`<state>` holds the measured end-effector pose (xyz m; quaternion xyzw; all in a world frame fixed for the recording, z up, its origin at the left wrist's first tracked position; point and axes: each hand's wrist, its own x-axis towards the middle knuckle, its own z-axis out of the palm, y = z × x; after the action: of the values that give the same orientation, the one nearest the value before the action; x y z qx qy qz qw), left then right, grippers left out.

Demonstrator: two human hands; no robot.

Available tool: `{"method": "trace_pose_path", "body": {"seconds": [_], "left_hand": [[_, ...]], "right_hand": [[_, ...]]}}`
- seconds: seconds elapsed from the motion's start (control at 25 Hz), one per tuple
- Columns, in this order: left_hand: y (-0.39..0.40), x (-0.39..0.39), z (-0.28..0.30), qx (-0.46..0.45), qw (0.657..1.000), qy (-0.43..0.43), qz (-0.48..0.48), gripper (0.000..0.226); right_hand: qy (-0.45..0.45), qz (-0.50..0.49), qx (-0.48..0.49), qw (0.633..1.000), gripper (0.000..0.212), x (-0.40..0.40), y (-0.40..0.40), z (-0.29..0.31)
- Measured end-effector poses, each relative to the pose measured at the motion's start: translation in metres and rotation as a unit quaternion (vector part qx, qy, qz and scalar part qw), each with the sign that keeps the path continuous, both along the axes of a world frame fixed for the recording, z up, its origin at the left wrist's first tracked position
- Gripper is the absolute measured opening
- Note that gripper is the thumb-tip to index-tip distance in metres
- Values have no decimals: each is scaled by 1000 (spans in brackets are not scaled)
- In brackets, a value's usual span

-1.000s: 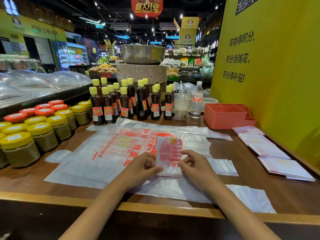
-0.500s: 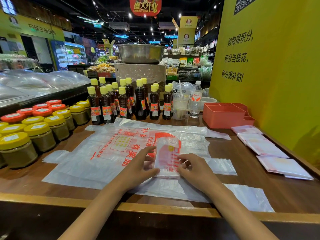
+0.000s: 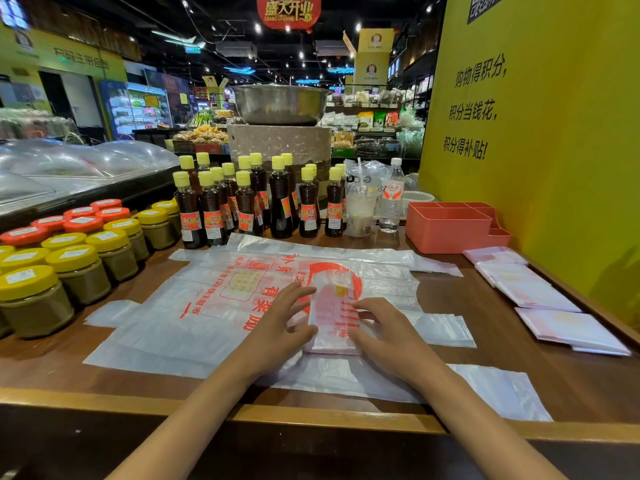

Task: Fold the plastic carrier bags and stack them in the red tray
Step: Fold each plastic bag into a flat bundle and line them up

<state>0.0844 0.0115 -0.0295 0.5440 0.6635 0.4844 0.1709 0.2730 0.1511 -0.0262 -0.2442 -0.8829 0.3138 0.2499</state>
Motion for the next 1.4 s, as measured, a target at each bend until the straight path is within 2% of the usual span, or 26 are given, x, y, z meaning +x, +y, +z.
{"method": "trace_pose_path", "body": {"seconds": [0.12,0.24,0.32,0.52,0.64,0.8,0.96,1.24,1.4], "left_hand": [[-1,3,0,-14,1000,10,-20,59],[2,0,-2,-67,989,128,9,55],[4,-1,-3,-108,977,183,27,59],[7,7,-3,-178,928,326,18,68],[6,12,-1,-177,926,334,-5,72],[4,18,3,-163,933,320,-35,74],[3,17,0,-201,901,382,-50,72],[4,16,-1,-238,879,409,-53,72],[1,16,0,-244,886,389,-61,92]], "right_hand": [[-14,10,17,1000,48,0,1,0],[-40,14,40,998,52,0,1,1],[-61,17,47,997,53,-1,1,1],[-102,17,56,993,60,-1,-1,2],[-136,19,72,988,63,0,-4,4],[-214,36,159,963,58,-4,-8,-1],[-286,36,199,937,59,-5,-8,-7],[-324,50,205,922,58,-7,-4,-5],[-310,51,186,931,58,-5,-5,-3]]}}
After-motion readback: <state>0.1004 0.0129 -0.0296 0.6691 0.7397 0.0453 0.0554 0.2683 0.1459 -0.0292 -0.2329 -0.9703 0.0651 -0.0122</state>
